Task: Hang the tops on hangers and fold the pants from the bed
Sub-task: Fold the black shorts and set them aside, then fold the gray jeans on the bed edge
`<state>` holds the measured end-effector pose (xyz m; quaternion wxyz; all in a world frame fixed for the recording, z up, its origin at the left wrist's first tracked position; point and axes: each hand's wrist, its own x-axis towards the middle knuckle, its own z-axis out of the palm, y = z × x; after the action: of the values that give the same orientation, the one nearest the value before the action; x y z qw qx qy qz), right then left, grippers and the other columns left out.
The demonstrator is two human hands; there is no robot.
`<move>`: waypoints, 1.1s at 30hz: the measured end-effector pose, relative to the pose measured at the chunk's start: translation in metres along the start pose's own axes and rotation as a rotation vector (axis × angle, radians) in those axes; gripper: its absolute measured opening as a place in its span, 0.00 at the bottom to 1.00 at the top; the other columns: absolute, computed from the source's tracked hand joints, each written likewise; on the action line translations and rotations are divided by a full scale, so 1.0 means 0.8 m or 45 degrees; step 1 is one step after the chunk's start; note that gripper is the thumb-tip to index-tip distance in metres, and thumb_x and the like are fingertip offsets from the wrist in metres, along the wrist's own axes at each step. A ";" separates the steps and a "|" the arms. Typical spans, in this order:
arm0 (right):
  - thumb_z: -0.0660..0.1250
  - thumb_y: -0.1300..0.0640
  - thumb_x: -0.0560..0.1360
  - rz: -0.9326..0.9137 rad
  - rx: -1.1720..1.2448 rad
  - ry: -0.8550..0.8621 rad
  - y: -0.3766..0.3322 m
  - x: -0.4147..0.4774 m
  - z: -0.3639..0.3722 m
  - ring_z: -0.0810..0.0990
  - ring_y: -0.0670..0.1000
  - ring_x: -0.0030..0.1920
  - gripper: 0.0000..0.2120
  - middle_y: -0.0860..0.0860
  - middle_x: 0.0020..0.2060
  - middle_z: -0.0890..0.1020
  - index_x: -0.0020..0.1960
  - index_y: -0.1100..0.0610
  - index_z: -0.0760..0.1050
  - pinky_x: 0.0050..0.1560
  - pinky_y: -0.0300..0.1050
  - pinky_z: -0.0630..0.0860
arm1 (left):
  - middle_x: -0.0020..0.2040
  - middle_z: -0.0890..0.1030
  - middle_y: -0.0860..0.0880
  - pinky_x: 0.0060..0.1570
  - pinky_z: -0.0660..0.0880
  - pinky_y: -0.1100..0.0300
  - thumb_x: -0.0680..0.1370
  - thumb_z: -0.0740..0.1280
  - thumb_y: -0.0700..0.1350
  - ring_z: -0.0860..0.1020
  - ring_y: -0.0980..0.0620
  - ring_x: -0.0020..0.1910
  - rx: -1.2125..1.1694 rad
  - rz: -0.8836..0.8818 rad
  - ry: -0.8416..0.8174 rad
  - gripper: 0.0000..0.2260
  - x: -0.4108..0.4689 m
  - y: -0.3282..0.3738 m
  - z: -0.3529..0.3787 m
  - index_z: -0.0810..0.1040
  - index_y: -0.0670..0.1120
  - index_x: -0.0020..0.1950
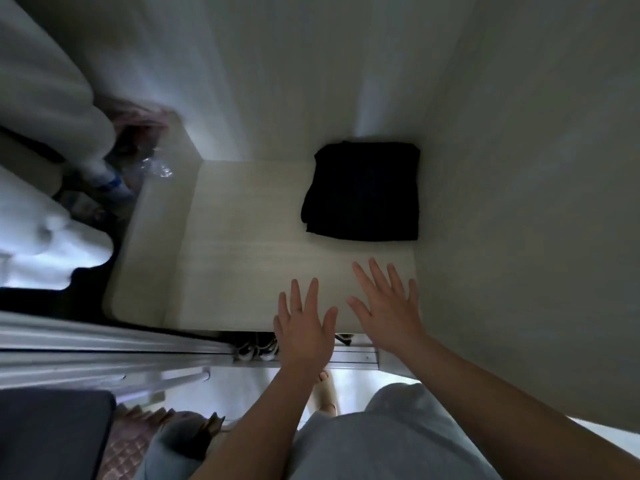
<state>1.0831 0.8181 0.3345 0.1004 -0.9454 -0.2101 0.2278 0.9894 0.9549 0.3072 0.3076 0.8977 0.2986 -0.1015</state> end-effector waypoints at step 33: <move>0.52 0.40 0.82 -1.345 0.099 -0.410 -0.020 -0.348 0.020 0.42 0.48 0.81 0.28 0.41 0.81 0.48 0.80 0.38 0.47 0.78 0.57 0.45 | 0.82 0.48 0.55 0.77 0.51 0.43 0.80 0.59 0.62 0.45 0.49 0.81 -0.335 -1.130 0.903 0.30 -0.552 -0.034 0.083 0.52 0.61 0.80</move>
<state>0.8447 0.7107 0.4331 0.2025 -0.6604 -0.6599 0.2956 0.6193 0.7219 0.4029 0.2259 0.6200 0.7411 0.1241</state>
